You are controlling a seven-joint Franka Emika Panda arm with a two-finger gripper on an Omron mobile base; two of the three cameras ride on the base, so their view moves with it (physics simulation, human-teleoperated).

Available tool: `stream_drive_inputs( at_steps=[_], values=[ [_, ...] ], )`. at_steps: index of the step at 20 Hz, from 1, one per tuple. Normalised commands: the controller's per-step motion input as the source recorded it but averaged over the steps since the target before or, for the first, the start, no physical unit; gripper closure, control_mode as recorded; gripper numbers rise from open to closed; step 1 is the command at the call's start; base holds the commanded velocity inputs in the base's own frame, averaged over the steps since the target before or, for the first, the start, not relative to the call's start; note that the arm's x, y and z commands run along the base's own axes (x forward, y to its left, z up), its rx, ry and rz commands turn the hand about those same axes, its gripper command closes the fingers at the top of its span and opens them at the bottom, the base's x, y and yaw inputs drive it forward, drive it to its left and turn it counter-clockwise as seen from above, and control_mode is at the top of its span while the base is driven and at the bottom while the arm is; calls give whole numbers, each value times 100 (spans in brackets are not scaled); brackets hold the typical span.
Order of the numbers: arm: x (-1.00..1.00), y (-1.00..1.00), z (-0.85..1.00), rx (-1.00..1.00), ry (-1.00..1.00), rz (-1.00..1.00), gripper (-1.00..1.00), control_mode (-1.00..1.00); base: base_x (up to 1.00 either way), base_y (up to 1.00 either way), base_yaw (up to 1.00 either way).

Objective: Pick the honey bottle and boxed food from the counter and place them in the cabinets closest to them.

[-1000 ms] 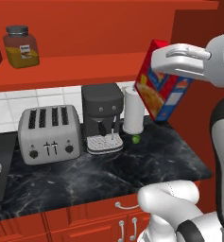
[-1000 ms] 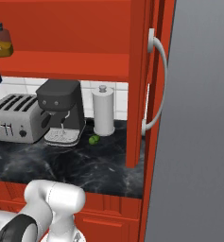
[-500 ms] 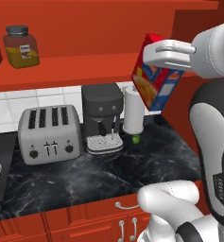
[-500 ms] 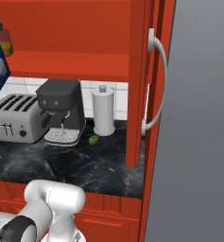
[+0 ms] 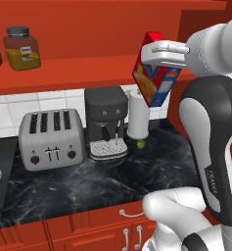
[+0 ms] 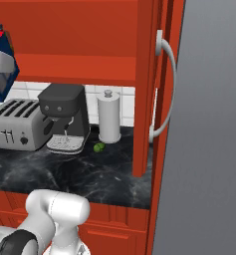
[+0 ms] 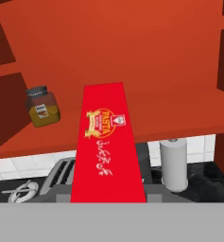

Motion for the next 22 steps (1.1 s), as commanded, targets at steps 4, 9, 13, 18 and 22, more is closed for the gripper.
stream_drive_inputs(
  at_steps=[4,9,13,18,22],
  values=[
    [34,0,0,-1,-1,0,100,-100,0,0,0],
    [35,0,0,-1,0,0,100,-100,0,0,0],
    [36,0,0,0,0,0,100,-100,0,0,0],
    [35,0,0,-1,0,0,100,-100,0,0,0],
    [34,0,0,-1,0,0,100,-100,0,0,0]
  ],
)
